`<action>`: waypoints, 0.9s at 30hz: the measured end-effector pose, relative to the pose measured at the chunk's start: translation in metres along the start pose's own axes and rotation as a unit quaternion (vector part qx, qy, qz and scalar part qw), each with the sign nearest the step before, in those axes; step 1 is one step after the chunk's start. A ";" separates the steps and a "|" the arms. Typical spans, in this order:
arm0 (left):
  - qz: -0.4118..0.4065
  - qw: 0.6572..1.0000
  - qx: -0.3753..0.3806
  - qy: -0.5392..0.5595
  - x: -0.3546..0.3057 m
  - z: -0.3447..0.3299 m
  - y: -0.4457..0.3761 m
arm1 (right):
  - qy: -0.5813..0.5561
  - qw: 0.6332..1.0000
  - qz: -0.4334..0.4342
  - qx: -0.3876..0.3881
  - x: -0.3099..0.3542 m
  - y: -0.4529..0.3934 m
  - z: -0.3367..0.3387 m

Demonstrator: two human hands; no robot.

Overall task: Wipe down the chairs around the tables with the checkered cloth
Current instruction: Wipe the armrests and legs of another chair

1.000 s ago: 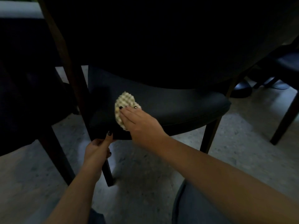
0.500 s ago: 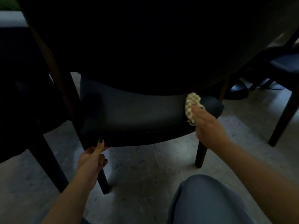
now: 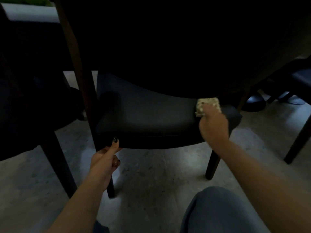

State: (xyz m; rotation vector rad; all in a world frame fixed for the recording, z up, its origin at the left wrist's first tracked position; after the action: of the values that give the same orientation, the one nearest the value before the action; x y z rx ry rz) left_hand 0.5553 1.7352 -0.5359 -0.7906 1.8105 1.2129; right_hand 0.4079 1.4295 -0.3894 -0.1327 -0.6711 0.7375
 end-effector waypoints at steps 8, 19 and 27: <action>0.022 0.997 -0.049 -0.047 0.001 0.013 0.002 | -0.022 0.925 0.313 0.214 0.155 0.080 -0.081; 0.027 0.995 0.083 -0.037 -0.008 0.015 0.020 | 0.102 0.715 0.619 0.308 0.258 0.120 -0.134; 0.030 0.991 0.128 -0.028 -0.012 0.010 0.023 | 0.126 0.639 0.757 -0.048 0.353 0.116 -0.087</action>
State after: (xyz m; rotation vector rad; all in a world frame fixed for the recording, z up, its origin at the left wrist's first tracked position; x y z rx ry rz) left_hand 0.5445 1.7531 -0.5176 -0.5553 1.9069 1.0025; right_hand 0.5851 1.7586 -0.3142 -0.9690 -0.1674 2.2647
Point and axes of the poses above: each hand's wrist, its own y-axis away from the middle knuckle, its own z-axis out of the back of the hand, x = y × z, the point moved 8 cm from there along -y, towards the middle knuckle, and after that the axes turned 3 degrees about -y, right-handed, at the moved point
